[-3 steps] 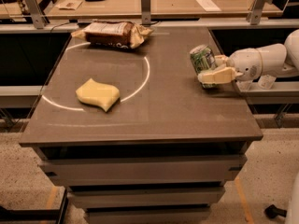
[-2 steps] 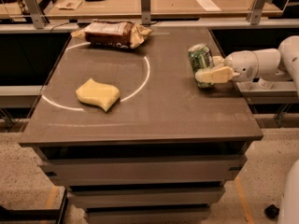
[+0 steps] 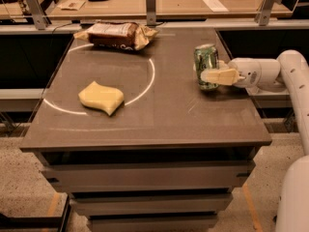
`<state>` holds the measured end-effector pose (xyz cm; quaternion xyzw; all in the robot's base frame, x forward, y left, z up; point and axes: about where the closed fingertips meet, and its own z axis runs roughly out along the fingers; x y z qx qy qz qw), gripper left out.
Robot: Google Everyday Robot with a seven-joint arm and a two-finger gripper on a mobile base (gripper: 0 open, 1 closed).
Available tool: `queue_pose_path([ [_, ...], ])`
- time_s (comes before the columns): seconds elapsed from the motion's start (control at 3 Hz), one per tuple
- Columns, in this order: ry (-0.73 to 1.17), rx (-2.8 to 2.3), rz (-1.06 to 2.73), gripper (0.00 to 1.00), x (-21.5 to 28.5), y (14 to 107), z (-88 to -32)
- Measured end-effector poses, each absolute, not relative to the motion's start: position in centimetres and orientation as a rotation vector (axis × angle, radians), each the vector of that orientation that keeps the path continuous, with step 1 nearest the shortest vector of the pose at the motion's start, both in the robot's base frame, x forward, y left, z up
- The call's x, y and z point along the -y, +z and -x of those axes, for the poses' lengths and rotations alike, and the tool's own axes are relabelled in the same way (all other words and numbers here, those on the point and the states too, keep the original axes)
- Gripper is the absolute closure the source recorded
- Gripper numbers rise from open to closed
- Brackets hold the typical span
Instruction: Place green can upright
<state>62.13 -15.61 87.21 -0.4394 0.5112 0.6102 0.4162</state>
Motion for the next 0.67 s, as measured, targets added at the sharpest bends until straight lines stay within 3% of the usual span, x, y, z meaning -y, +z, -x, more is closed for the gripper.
queue_pose_path([
  [0.33, 1.532, -1.283, 1.103, 0.83, 15.61, 87.28, -62.13],
  [0.67, 1.532, -1.284, 1.103, 0.58, 15.61, 87.28, -62.14],
])
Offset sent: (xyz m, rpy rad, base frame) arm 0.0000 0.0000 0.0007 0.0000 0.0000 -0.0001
